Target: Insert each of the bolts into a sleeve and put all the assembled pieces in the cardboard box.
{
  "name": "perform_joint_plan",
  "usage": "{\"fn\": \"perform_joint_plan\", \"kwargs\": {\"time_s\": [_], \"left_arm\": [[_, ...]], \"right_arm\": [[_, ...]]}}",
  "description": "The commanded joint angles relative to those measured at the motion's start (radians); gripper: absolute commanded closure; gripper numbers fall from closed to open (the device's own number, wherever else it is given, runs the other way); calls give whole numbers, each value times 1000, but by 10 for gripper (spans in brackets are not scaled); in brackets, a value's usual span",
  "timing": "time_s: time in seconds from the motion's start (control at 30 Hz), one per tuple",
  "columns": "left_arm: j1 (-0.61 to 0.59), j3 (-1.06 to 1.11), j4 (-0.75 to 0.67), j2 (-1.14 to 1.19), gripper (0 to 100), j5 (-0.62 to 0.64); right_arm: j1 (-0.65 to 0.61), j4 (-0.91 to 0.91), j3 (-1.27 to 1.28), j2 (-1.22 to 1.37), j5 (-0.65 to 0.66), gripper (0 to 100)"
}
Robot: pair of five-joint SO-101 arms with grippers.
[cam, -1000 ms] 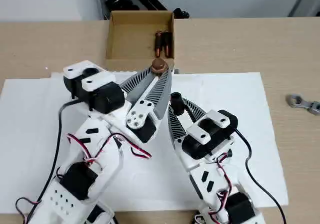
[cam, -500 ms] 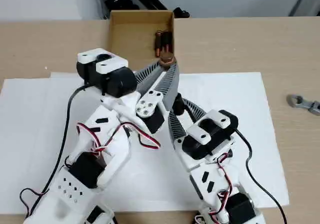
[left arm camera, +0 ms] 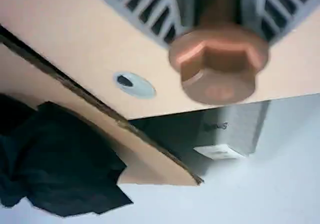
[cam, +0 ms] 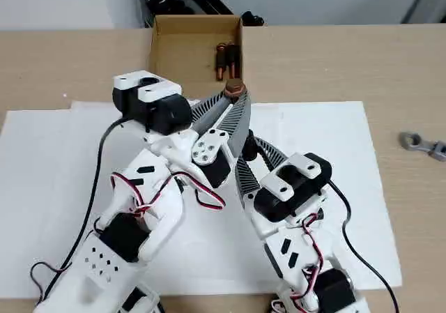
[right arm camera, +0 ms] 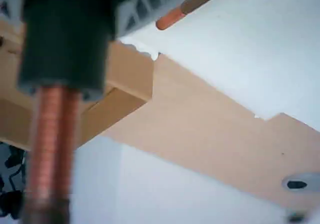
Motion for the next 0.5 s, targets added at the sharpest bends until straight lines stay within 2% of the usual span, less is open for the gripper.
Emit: {"fn": "perform_joint_plan", "kwargs": {"time_s": [0.0,0.17,0.47], "left_arm": [[-2,-5,-17,-2,994,11],[-2,-4,-6,2,991,11],[-2,-47,209,-5,870,17]], "right_arm": [[-1,-19,-11,-8,9,991],[-1,-19,-11,-8,11,991],[-1,-19,-11,-8,12,991]]}}
